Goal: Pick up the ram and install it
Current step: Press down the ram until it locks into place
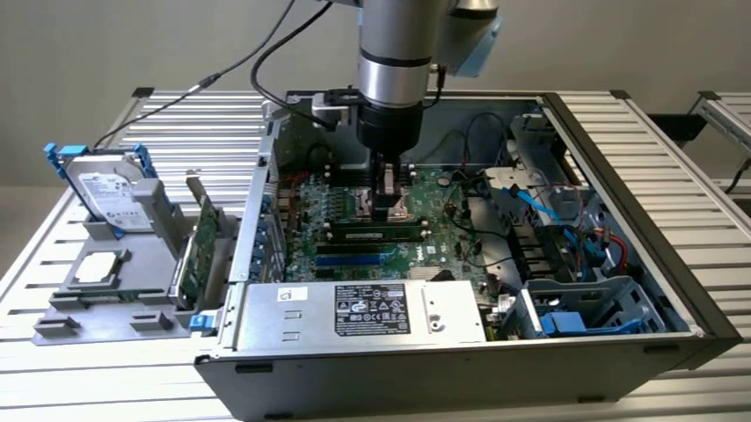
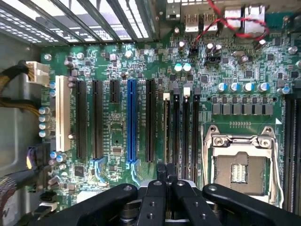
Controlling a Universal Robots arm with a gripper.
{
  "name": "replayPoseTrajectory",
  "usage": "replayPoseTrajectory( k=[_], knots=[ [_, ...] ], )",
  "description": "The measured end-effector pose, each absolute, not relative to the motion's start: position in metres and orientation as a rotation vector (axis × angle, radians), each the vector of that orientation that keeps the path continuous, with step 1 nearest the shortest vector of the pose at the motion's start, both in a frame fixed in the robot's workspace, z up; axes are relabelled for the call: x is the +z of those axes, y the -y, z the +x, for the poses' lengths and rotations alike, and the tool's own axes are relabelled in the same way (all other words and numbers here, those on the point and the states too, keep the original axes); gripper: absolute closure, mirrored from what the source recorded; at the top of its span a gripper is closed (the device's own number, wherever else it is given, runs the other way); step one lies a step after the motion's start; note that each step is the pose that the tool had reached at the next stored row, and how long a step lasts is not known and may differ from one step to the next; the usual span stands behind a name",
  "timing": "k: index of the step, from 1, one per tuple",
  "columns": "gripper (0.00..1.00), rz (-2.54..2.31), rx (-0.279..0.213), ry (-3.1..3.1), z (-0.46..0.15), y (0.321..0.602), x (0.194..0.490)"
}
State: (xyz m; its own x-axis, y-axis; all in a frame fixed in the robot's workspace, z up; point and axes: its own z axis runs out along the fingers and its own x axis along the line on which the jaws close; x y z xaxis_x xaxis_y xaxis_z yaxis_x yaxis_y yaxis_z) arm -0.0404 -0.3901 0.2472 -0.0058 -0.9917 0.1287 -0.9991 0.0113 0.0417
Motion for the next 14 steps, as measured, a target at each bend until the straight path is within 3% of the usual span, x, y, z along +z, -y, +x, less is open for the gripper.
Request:
replayPoseTrajectory(
  k=[14],
  knots=[
    [0.89, 2.125, 0.094, 2.143, -0.0404, 0.3900, 0.2552]
  ],
)
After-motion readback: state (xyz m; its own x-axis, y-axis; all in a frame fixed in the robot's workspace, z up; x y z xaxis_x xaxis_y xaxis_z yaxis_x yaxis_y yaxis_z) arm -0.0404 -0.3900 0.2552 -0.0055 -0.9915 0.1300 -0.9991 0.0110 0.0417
